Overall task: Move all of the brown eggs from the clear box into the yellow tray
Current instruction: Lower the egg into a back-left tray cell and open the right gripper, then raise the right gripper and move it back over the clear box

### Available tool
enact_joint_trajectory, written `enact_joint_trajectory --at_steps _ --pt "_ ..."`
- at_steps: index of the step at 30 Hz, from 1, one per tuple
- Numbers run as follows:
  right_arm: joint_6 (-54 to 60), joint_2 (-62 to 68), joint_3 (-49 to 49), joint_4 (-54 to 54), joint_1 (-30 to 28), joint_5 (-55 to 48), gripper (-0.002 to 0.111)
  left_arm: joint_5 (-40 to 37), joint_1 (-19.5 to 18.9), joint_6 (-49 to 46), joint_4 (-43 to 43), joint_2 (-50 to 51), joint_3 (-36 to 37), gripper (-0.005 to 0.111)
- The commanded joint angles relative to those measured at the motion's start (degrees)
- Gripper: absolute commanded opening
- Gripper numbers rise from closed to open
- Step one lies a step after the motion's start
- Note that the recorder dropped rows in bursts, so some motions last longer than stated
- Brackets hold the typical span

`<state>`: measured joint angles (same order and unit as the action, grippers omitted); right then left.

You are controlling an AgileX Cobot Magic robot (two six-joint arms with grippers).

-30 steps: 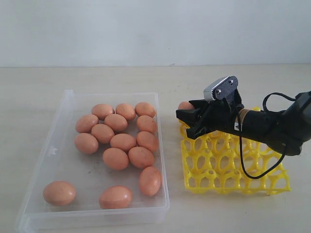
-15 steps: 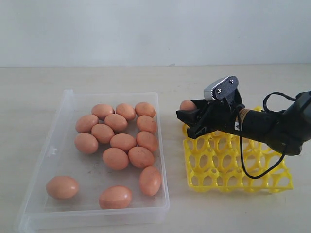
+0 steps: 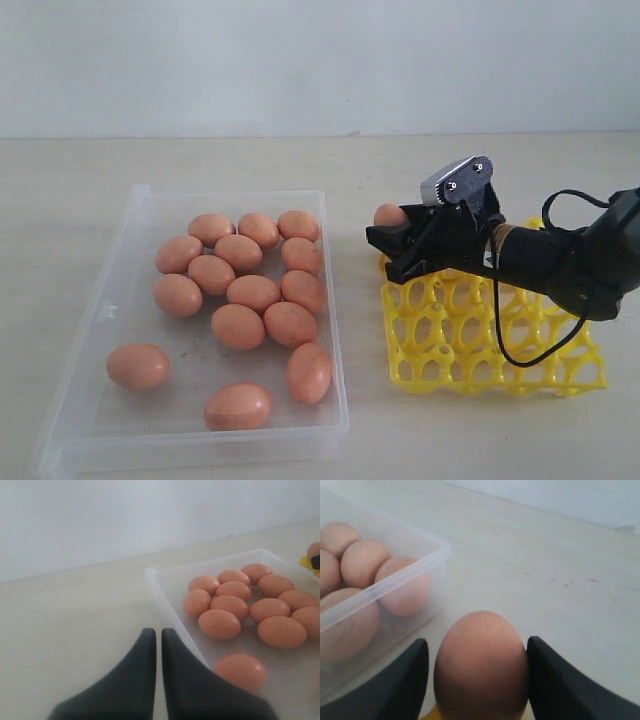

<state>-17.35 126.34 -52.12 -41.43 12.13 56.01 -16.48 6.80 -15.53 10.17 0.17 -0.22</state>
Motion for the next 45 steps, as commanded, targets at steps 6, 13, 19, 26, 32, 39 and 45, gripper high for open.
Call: enact_joint_trajectory --at_steps 6,13,19,26,32,39,45 --pt "1.34 -1.35 -0.03 0.94 -0.2 -1.03 0.062 0.13 0.34 -0.01 -0.09 -0.17 0.22 0.004" --pt "1.86 -1.35 -0.03 1.32 -0.2 -1.29 0.065 0.13 0.34 -0.01 -0.09 -0.17 0.22 0.004" --pt "3.01 -1.35 -0.03 3.94 -0.2 5.08 0.065 0.13 0.34 -0.01 -0.09 -0.17 0.22 0.004" --pt "3.91 -3.29 0.08 5.64 -0.2 4.58 0.065 0.13 0.34 -0.01 -0.09 -0.17 0.22 0.004" --pt "-1.78 -6.94 0.4 1.16 -0.2 3.98 0.061 0.13 0.34 -0.01 -0.09 -0.17 0.22 0.004" --pt "-14.46 -13.57 1.52 -13.37 -0.2 4.52 0.009 0.13 0.34 -0.01 -0.09 -0.17 0.22 0.004" --pt "-18.93 -14.61 1.52 -29.59 2.33 13.95 0.0 0.13 0.34 -0.01 -0.09 -0.17 0.22 0.004"
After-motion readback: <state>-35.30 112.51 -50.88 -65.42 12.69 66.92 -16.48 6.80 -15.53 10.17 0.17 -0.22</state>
